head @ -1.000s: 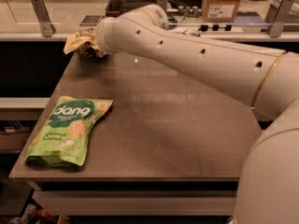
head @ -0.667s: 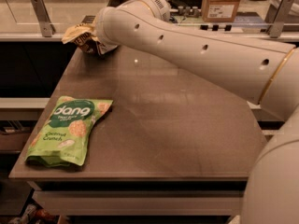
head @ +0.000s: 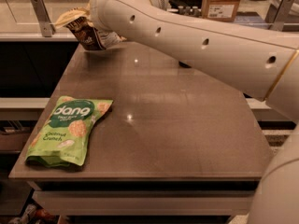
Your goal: Pick brown chip bag
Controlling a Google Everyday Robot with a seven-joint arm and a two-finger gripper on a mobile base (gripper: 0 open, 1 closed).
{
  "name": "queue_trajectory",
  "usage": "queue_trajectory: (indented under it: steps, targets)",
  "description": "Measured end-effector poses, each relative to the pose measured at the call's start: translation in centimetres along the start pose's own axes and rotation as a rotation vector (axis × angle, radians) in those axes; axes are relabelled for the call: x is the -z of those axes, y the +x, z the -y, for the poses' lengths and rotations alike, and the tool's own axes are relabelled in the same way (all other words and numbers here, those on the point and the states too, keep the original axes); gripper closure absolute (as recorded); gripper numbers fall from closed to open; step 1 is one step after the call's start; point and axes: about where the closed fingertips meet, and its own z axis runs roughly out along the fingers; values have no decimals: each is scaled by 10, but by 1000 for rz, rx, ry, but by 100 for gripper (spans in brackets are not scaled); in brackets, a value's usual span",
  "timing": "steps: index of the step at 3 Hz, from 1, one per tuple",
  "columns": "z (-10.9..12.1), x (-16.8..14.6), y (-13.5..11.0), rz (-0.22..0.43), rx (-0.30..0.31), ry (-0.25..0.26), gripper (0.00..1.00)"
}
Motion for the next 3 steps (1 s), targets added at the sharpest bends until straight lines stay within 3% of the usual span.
queue_trajectory:
  steps: [2,3]
  targets:
    - [40,15,-18,17,76,97,100]
    - [63,36,-25,12,114,160,100]
